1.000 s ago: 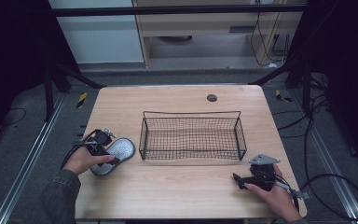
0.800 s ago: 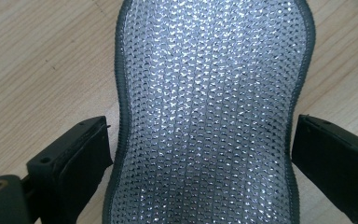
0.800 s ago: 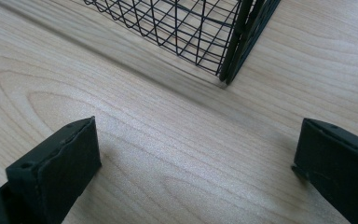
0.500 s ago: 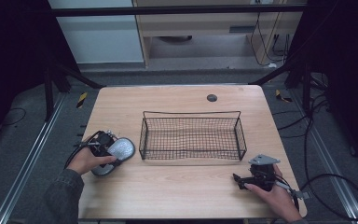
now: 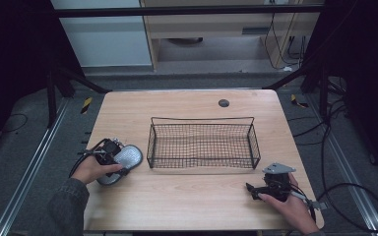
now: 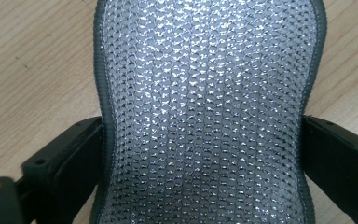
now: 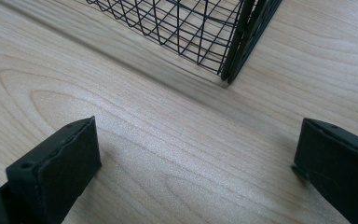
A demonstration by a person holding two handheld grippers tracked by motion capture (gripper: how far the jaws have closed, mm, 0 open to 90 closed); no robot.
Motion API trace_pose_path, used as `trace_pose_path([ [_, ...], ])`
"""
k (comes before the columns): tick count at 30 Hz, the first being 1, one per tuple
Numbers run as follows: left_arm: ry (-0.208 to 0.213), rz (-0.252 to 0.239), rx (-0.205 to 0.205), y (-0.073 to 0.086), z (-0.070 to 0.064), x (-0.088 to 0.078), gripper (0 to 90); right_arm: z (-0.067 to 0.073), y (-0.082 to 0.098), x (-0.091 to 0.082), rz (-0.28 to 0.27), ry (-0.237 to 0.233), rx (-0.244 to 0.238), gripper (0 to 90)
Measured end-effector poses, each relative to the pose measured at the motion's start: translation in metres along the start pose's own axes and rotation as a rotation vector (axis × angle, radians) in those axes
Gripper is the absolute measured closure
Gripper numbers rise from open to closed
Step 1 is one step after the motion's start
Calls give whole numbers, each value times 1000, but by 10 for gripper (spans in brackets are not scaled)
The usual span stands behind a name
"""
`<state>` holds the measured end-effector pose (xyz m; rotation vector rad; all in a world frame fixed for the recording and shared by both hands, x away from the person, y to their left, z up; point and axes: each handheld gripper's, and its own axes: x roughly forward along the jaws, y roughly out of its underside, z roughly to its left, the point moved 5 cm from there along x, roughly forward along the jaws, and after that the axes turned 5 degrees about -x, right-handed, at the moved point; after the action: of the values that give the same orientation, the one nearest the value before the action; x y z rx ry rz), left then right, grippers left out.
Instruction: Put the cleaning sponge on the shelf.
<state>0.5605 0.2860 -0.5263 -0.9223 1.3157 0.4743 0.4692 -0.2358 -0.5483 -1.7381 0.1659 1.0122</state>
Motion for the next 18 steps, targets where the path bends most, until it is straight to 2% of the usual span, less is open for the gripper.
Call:
trace_pose_path([
  [9, -19, -8, 23, 0, -2, -6, 111, 0, 0, 0, -1, 0, 0, 4],
  [18, -53, -80, 69, -4, -7, -32, 131, 0, 0, 0, -1, 0, 0, 4],
])
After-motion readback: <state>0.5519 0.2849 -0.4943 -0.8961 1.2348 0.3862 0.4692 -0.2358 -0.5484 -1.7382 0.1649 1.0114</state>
